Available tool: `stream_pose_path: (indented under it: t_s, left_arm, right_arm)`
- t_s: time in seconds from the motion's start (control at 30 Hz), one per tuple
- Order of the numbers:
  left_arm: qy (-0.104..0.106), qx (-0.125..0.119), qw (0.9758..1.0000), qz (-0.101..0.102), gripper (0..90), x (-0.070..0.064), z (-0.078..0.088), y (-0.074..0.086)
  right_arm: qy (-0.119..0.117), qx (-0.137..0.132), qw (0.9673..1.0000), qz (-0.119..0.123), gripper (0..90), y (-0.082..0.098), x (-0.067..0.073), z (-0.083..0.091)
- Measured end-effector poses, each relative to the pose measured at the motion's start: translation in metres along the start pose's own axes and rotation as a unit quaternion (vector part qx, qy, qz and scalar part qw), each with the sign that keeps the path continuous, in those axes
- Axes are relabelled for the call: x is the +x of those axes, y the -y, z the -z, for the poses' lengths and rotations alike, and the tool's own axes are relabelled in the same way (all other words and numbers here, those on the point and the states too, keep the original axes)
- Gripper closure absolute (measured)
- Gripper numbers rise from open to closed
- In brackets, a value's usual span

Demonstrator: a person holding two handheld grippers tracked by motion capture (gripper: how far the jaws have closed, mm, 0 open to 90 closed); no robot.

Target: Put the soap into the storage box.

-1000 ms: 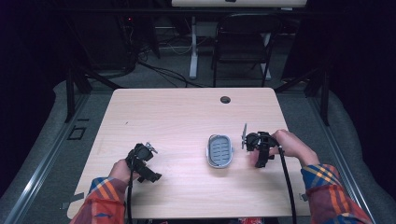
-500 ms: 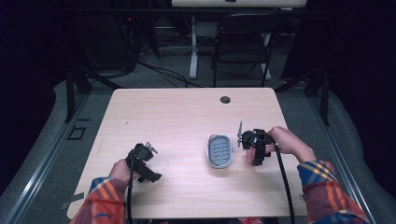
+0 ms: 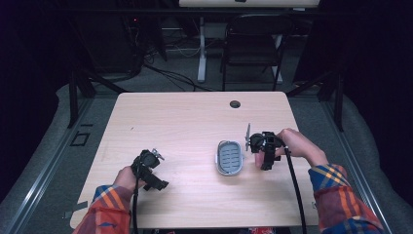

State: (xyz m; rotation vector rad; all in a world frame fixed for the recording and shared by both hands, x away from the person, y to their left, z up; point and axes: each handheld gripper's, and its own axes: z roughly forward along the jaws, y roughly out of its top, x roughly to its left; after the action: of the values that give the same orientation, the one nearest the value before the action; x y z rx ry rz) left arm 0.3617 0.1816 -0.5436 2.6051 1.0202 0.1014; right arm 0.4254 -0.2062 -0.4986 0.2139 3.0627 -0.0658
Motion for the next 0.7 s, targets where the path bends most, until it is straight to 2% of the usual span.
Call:
stream_pose_path:
  t_s: [0.57, 0.7]
  left_arm:
    - [0.002, 0.000, 1.0000, -0.002, 3.9, -0.001, 0.000, 0.000]
    - [-0.001, 0.001, 1.0000, -0.008, 3.9, -0.002, -0.001, -0.002]
  right_arm:
    - [0.001, 0.001, 1.0000, 0.001, 12.9, -0.008, -0.004, 0.019]
    - [0.004, -0.001, 1.0000, 0.007, 12.9, -0.010, -0.004, 0.023]
